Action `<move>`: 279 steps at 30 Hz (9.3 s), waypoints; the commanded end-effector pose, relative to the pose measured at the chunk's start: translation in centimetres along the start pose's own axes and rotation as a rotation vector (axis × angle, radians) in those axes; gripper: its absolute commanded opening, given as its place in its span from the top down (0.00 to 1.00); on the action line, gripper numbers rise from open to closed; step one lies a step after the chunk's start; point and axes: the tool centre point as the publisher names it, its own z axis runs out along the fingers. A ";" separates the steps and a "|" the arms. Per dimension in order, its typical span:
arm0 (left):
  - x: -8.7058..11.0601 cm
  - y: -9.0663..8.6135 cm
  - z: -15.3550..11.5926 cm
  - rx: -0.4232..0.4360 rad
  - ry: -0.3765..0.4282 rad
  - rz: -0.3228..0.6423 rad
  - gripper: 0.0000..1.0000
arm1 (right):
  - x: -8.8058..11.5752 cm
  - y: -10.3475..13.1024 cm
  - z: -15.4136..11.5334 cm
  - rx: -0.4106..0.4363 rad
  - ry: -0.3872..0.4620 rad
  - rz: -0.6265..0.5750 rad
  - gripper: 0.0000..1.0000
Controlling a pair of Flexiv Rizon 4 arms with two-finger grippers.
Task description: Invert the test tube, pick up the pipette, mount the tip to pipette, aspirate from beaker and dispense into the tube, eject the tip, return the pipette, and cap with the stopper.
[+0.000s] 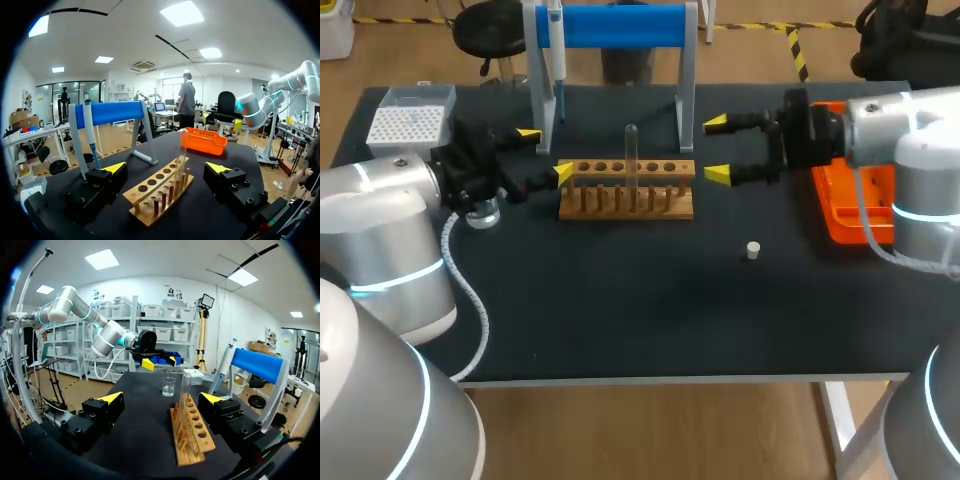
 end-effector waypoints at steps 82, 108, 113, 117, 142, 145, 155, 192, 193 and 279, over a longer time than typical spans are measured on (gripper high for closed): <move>0.2 0.1 0.0 0.004 -0.008 0.001 0.00 | -5.1 -0.2 12.4 -0.141 0.195 0.060 1.00; 0.2 0.1 0.0 0.004 -0.008 0.001 0.00 | -5.0 4.4 11.3 -0.156 0.174 0.036 1.00; 0.2 0.1 0.0 0.004 -0.008 0.001 0.00 | -4.7 5.2 10.9 -0.160 0.167 0.025 1.00; 0.2 0.1 0.0 0.004 -0.008 0.001 0.00 | -4.3 5.9 10.5 -0.165 0.165 0.019 1.00; 0.2 0.1 0.0 0.004 -0.008 0.001 0.00 | -5.3 5.5 8.8 -0.049 0.139 0.520 1.00; 0.2 0.1 0.0 0.004 -0.008 0.001 0.00 | -5.5 5.4 8.5 -0.028 0.140 0.726 1.00; 0.2 0.1 0.0 0.004 -0.008 0.001 0.00 | -6.5 4.9 7.9 -0.099 0.136 1.365 1.00; 0.2 0.1 0.0 0.004 -0.008 0.001 0.00 | -4.2 3.9 7.0 -0.048 0.243 1.635 1.00; 0.2 0.1 0.0 0.004 -0.008 0.001 0.00 | -4.2 3.9 7.0 -0.049 0.242 1.629 1.00; 4.3 -7.2 2.7 0.448 0.233 1.434 0.00 | -4.2 4.0 6.9 -0.065 0.264 1.619 1.00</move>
